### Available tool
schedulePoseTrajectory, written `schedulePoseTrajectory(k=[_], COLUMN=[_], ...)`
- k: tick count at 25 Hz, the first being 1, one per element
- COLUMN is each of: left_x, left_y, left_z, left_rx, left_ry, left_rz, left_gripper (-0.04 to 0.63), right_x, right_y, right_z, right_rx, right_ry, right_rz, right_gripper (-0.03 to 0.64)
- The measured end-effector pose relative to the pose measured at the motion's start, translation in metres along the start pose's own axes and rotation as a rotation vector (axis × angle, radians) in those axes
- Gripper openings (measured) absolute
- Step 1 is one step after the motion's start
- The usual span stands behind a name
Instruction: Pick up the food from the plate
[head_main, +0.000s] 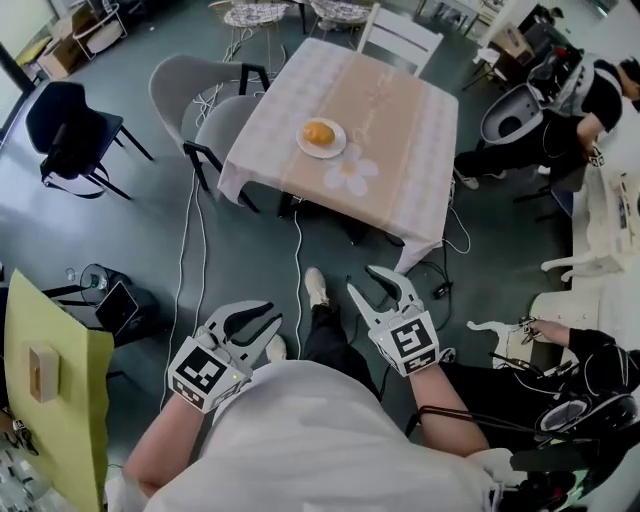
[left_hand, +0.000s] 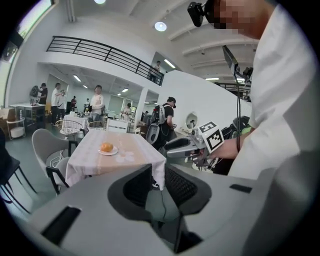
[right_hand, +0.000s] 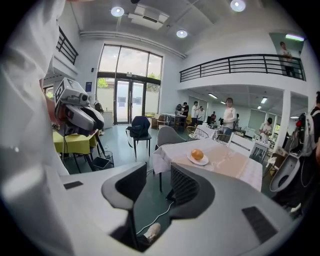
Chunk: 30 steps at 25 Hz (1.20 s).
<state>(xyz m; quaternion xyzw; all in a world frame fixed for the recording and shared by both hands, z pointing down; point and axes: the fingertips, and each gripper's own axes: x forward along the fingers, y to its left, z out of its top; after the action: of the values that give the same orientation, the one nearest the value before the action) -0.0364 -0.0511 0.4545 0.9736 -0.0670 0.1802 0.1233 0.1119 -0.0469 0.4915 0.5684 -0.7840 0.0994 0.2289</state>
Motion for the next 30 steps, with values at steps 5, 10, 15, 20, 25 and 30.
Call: schedulePoseTrajectory(k=[5,10,15,20,25,30], left_x=[0.038,0.072,0.083,0.085,0.067,0.050], left_y=[0.060,0.106,0.142,0.160,0.174,0.182], left_z=[0.036,0.085,0.103,0.106,0.105,0.101], left_rx=[-0.015,-0.021,-0.068,-0.141,-0.175,-0.205], left_ry=[0.007,0.002,-0.002,-0.004,0.006,0.005], left_rz=[0.110,0.212,0.323,0.403,0.495,0.574], left_gripper=[0.080,0.094,0.095,0.095,0.095,0.095], right_x=[0.080,0.161,0.242,0.313,0.357,0.389], right_y=[-0.071,-0.152,-0.202,-0.230,-0.243,-0.249], right_z=[0.014,0.022,0.019,0.002,-0.008,-0.013], right_rx=[-0.042,-0.109,-0.189,-0.227,-0.261,-0.277], right_ry=[-0.013,0.019,0.061,0.131,0.181,0.218], right_rz=[0.094,0.168,0.228,0.249,0.238,0.254], right_gripper=[0.175,0.203,0.252,0.306,0.335,0.350])
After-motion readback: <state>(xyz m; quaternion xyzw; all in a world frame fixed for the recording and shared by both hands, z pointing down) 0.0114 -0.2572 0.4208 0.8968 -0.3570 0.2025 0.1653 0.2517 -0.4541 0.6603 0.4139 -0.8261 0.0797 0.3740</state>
